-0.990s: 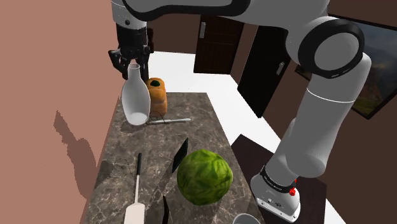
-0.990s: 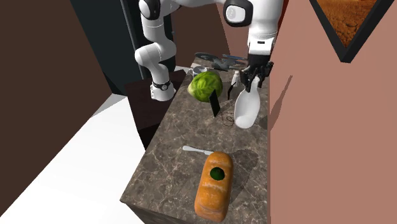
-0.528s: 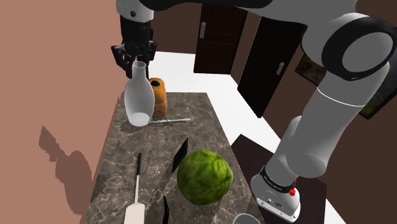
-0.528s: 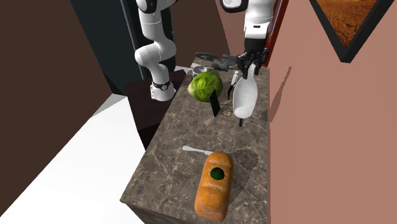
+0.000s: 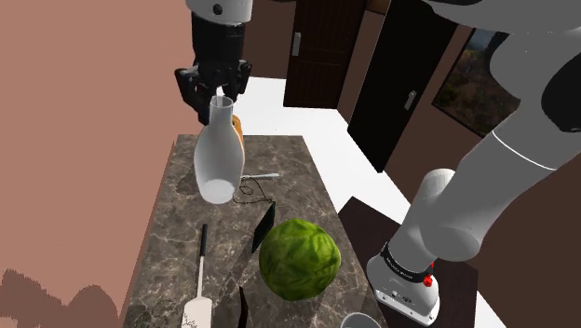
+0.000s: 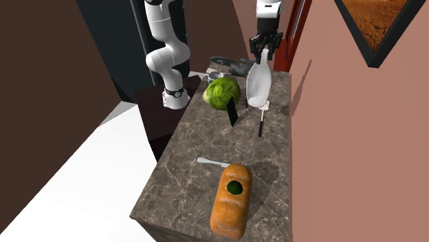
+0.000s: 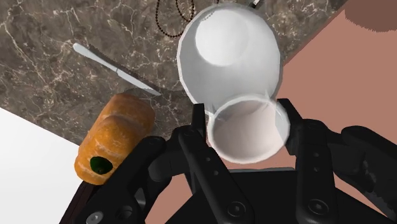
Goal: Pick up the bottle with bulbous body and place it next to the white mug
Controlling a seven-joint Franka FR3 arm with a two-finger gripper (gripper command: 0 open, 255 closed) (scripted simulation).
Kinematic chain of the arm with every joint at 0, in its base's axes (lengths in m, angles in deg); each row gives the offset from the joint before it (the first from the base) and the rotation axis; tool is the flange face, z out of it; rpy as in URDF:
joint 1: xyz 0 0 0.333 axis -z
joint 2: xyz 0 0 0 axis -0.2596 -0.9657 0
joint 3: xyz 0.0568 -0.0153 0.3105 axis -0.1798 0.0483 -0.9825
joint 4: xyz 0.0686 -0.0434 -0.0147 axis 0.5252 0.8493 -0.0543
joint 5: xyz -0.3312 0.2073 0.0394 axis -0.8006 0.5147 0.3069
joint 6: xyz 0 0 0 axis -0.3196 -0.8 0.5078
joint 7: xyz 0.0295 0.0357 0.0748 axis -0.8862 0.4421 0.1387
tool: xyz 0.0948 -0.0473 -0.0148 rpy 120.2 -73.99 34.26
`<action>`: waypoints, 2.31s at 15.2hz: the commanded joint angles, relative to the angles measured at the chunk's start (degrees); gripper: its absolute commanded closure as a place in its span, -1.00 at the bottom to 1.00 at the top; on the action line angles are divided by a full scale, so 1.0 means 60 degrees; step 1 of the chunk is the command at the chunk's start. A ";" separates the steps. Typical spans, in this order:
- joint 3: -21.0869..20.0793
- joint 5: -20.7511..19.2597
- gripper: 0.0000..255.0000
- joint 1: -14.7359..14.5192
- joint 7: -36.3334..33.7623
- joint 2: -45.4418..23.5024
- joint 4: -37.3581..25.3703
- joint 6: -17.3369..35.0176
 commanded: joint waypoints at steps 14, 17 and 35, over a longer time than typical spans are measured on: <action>-0.1024 0.1197 1.00 -0.1039 -0.1895 0.2946 0.0945 -0.1790; -0.1311 0.1429 1.00 -0.1229 -0.2382 0.3291 0.0785 -0.2236; -0.4139 0.2614 1.00 -0.1578 -0.6283 0.3407 -0.2451 -0.4944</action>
